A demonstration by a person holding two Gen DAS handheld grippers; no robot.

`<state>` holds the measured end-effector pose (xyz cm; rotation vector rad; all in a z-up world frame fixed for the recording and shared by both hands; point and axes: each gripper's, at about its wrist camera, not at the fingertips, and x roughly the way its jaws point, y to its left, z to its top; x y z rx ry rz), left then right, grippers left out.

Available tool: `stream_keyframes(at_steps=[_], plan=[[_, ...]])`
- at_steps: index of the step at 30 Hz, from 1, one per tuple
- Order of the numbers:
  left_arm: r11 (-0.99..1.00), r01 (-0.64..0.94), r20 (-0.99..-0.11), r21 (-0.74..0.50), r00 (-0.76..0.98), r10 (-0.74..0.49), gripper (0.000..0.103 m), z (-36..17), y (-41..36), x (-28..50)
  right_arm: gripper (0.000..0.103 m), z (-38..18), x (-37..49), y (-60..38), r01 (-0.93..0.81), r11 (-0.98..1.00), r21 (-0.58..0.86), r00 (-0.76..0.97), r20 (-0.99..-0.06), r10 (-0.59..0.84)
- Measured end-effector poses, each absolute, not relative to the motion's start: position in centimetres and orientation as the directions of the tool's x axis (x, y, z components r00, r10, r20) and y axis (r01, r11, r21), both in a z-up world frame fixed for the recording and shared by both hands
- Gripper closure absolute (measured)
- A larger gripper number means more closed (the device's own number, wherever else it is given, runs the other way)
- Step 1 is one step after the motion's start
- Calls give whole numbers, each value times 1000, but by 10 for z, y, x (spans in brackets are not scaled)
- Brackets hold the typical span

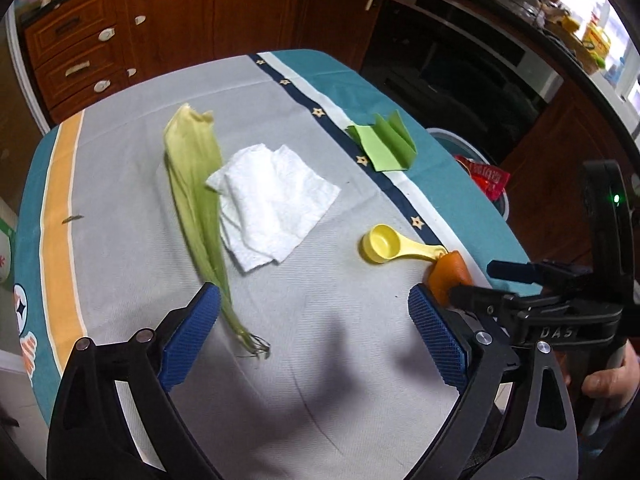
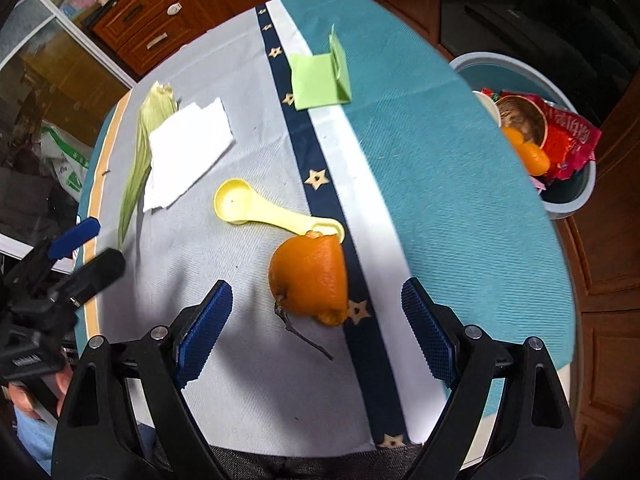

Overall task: Collect trash
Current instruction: 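Return both tools to the table over the yellow spoon and orange, then grasp the yellow measuring spoon with the left tool while the right tool grasps the orange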

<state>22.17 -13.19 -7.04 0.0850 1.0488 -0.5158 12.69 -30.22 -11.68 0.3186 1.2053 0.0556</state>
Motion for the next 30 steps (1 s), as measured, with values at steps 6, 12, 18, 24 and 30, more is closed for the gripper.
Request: stream_keyframes(at_steps=[6,12,18,24,30], plan=[[882,430,-853,-192,371,-367,8,-77,-129,229,20,-129,130,-293,106,962,252,357,-913,199],[876,449,-863,-177,358,-358,8,-81,-140,233,45,-128,132,-285,57,985,164,393,-910,128],[865,474,-870,-163,344,-353,8,-83,-156,237,78,-125,130,-294,49,981,185,405,-902,150],[823,558,-887,-105,322,-331,8,-93,-192,239,79,-115,127,-331,129,961,244,439,-883,165],[713,699,-911,54,327,-252,8,-114,-227,239,78,-117,124,-362,192,935,297,437,-879,189]])
